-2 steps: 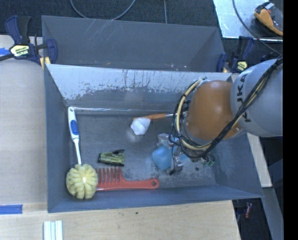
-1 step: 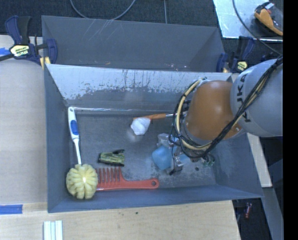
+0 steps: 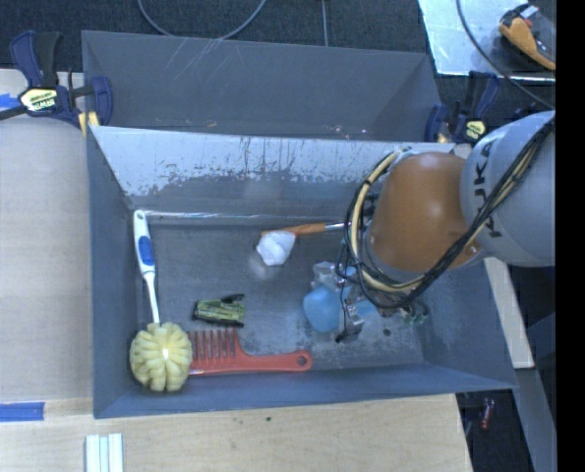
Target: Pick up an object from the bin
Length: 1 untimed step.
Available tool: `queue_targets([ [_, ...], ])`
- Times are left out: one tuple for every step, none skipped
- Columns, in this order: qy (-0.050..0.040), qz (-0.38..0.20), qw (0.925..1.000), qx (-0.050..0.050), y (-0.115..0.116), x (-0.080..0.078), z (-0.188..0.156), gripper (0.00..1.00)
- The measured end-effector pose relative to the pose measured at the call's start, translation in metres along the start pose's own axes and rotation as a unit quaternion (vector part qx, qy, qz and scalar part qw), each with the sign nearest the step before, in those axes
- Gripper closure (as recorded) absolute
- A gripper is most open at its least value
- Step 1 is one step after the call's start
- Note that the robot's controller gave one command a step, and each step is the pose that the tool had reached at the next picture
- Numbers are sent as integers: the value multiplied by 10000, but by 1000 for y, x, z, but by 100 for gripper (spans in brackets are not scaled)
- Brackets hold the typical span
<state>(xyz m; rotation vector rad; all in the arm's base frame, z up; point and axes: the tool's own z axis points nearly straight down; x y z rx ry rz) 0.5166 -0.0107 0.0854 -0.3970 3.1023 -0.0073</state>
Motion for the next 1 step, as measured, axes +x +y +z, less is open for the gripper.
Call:
queue_targets([
  [-31,2,10000,10,-1,-2,-28,100],
])
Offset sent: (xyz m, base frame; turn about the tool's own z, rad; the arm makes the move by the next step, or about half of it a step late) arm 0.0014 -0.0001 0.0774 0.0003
